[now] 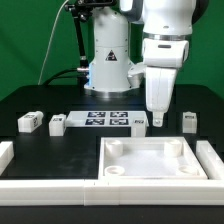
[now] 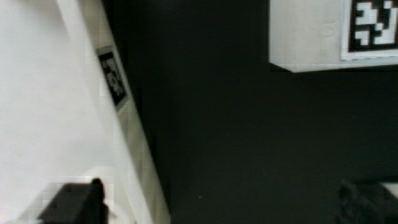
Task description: Assemble one leg
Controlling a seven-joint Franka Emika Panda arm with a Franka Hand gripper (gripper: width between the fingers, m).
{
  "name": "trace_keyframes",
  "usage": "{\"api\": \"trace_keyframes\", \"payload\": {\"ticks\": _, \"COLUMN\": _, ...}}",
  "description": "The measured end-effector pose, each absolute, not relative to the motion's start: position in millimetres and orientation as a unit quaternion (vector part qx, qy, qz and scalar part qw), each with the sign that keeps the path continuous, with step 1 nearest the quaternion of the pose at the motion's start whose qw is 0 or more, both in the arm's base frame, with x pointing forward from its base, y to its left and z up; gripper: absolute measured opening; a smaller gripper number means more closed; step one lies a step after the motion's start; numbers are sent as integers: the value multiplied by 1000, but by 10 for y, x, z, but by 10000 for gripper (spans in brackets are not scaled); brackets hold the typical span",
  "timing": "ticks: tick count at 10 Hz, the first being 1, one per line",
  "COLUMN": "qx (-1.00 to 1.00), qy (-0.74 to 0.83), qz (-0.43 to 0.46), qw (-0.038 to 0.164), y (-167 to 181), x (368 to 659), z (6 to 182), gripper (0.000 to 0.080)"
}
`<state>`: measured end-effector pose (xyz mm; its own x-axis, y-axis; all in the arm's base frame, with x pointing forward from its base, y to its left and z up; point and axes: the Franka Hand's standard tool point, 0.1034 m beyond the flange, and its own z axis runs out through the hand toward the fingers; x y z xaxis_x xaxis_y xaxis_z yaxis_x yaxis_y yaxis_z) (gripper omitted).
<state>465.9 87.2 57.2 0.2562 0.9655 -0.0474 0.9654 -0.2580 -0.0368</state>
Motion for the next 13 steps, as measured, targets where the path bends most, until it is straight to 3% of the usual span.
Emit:
{"api": "trace_keyframes", "payload": {"ticks": 4, "qx": -885, "qy": -465, "qz": 29, "qw": -4, "y": 880, "x": 4648, "z": 565, "gripper": 649}}
{"api": "trace_keyframes", "payload": {"ticks": 6, "qx": -949, "qy": -315, "qz": 26, "qw": -1, "y": 947, "x": 4440, "z": 489, "gripper": 649}}
{"api": "trace_keyframes", "payload": {"ticks": 13, "qx": -995, "qy": 91, "qz": 43, "qw": 18, "y": 1517, "x": 4247, "z": 465, "gripper": 649}}
